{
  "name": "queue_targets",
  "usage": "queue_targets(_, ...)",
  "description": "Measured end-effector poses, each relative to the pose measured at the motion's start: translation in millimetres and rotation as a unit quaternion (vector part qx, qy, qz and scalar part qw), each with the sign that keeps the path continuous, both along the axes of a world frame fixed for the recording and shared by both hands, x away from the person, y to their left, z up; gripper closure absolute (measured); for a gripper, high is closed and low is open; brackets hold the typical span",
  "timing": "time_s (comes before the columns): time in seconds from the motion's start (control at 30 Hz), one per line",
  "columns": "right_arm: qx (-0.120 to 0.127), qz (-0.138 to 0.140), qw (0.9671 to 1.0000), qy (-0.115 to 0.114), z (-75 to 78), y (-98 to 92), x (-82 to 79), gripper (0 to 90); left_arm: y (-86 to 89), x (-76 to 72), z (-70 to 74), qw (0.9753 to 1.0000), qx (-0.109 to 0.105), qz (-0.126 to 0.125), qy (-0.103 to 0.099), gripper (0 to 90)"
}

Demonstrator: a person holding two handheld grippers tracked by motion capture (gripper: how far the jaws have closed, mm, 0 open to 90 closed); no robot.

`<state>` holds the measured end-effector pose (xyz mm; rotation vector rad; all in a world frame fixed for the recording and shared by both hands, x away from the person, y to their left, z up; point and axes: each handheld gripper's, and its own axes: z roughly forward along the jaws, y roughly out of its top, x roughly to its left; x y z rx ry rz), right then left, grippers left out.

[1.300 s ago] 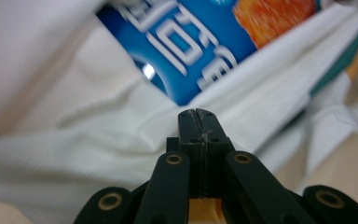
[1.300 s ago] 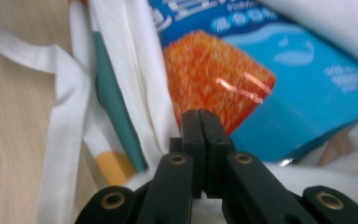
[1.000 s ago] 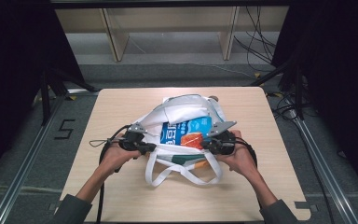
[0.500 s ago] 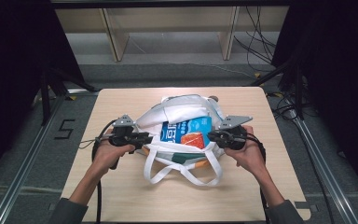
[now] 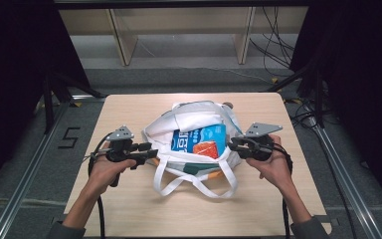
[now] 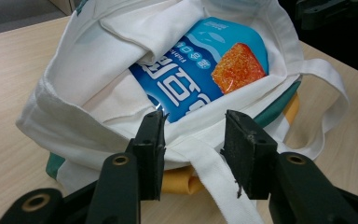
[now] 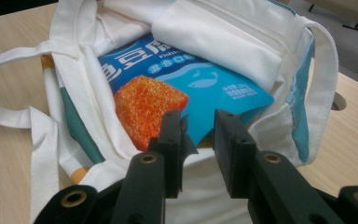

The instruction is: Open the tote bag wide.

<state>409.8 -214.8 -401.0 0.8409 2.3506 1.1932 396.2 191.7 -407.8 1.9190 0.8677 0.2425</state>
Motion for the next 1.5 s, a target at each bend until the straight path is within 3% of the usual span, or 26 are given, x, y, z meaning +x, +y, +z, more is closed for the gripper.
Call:
queue_targets(0.07,-0.002,0.002,1.0000,-0.003,-0.3,-0.7,-0.4,73.0,1.2,-2.7,-1.1,1.0000,-0.009,0.004,-0.002,56.2)
queue_targets(0.13,0.001,-0.006,0.9999,0.008,-1.3,-1.2,-3.7,72.1,1.4,-3.8,-1.6,1.0000,-0.002,0.003,-0.002,54.6)
queue_targets(0.2,0.000,-0.002,1.0000,-0.004,-1.8,-3.2,-2.6,71.1,1.4,-5.7,-1.4,0.9999,-0.002,0.010,-0.003,53.2)
queue_targets(0.3,0.002,0.005,1.0000,0.000,-2.0,-4.6,-3.7,69.6,1.7,-7.8,-2.7,1.0000,0.000,0.002,-0.004,50.9)
queue_targets(0.57,0.008,-0.010,0.9999,0.009,-3.9,-10.1,-10.7,64.7,3.9,-15.3,-0.9,1.0000,0.003,0.003,-0.001,45.4)
queue_targets(0.63,0.002,-0.004,1.0000,-0.002,-4.2,-12.8,-11.0,64.4,4.6,-16.3,-0.7,0.9999,0.003,0.004,-0.009,44.3)
queue_targets(0.67,0.009,-0.018,0.9997,0.014,-4.7,-12.9,-15.0,64.1,4.7,-17.0,-0.4,0.9999,0.002,0.008,-0.006,43.9)
queue_targets(1.03,0.004,-0.012,0.9999,0.010,-8.1,-18.5,-16.6,61.9,6.9,-18.8,-4.5,0.9999,0.010,0.009,0.004,40.7)
queue_targets(1.07,0.008,-0.025,0.9995,0.020,-7.9,-18.2,-19.2,61.5,7.1,-19.2,-4.8,0.9999,0.010,0.010,0.002,40.6)
queue_targets(1.13,0.005,-0.020,0.9998,0.008,-8.4,-19.8,-18.8,60.7,6.9,-20.2,-4.9,0.9999,0.011,0.011,-0.002,39.8)
queue_targets(1.37,0.008,-0.026,0.9995,0.013,-9.4,-22.2,-23.6,57.6,5.1,-24.2,-5.8,0.9999,0.007,0.008,-0.001,37.1)
queue_targets(1.43,0.004,-0.024,0.9997,0.004,-9.8,-24.1,-23.4,56.6,4.7,-25.4,-5.6,0.9999,0.012,0.008,0.001,36.1)
queue_targets(1.47,0.007,-0.030,0.9993,0.019,-10.3,-23.5,-26.0,55.8,4.5,-25.8,-5.9,0.9999,0.012,0.008,0.002,35.5)
queue_targets(1.5,0.007,-0.032,0.9994,0.014,-11.6,-24.9,-26.7,54.4,4.3,-26.4,-6.3,0.9999,0.012,0.009,0.003,34.6)
